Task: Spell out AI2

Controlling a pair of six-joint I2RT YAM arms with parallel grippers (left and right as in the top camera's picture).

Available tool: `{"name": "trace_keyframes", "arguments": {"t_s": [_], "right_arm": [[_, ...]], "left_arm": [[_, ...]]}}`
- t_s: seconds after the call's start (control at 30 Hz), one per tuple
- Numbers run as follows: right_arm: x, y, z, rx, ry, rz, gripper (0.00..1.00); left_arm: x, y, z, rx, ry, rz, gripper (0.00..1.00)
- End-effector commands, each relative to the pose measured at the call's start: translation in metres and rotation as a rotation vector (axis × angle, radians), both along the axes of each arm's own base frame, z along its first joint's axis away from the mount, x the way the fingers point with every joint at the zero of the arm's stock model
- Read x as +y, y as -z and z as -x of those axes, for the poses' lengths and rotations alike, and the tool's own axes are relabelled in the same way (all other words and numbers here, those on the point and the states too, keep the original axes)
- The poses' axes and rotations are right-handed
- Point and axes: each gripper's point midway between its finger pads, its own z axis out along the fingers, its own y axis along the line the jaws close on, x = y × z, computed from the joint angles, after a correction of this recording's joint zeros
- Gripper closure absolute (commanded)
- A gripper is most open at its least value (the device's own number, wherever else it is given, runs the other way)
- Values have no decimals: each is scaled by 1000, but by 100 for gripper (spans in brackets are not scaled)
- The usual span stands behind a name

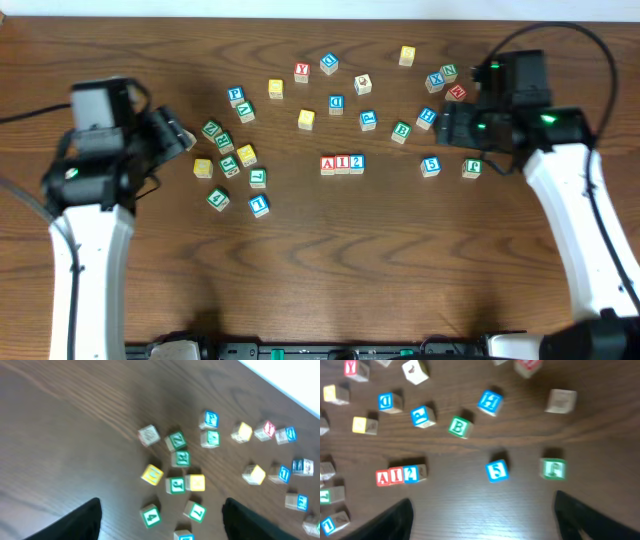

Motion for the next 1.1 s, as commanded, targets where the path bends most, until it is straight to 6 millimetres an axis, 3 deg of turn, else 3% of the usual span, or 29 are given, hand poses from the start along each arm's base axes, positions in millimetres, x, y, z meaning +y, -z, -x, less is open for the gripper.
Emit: {"name": "trace_keyframes", "arguments": {"t_s": [0.0,0.17,0.23,1.07], "right_arm": [[-19,-15,10,-31,-12,39,7],[-36,-24,19,-41,29,43,1],[-37,-26,20,-45,32,44,1],[-37,-20,32,6,32,47,1]], "left_arm": [[17,-7,12,-11,-46,-21,19],[24,-6,20,3,-72,-19,15],[24,-3,21,17,-72,-17,0],[24,-1,22,27,-72,-15,2]]}}
